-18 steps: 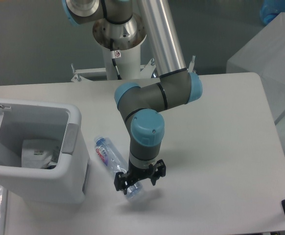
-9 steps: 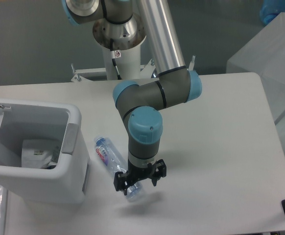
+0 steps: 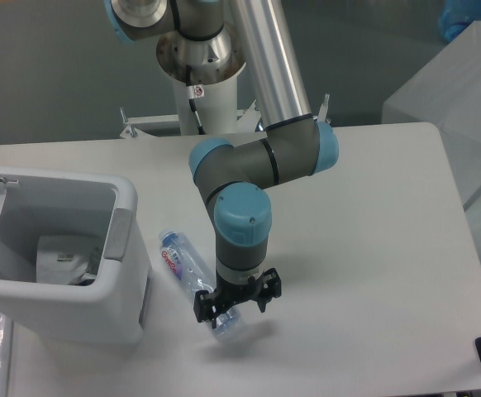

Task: Place the trash in the trash can
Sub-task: 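Lower the gripper around the bottle's middle and close it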

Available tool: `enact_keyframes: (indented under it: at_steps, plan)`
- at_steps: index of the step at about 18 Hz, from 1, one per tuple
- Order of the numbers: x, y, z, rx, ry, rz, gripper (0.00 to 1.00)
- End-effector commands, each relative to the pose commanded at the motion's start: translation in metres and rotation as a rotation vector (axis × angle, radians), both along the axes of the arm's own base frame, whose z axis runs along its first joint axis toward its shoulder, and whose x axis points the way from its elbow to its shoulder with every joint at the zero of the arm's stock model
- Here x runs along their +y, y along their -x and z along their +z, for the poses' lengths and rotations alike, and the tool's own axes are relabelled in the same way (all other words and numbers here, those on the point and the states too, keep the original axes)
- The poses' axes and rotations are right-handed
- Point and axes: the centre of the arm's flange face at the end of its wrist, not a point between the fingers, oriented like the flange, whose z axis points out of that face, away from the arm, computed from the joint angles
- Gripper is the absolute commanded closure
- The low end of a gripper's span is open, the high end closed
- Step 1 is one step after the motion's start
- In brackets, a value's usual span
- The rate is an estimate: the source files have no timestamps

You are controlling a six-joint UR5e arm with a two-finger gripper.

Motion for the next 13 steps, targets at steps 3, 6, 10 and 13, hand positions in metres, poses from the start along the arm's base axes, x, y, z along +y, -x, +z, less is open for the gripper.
enact_keyframes:
  at_steps: [3,6,10,13]
  plan:
    - [0.002,-0.004,-0.005,0.002,0.013,-0.006,0.0]
    - [0.004,-0.007,-0.013,0.012,0.039,-0.006,0.0]
    - [0.01,-0.017,-0.019,0.013,0.051,-0.01,0.0]
    - [0.011,-0.017,-0.028,0.0,0.058,0.019,0.0]
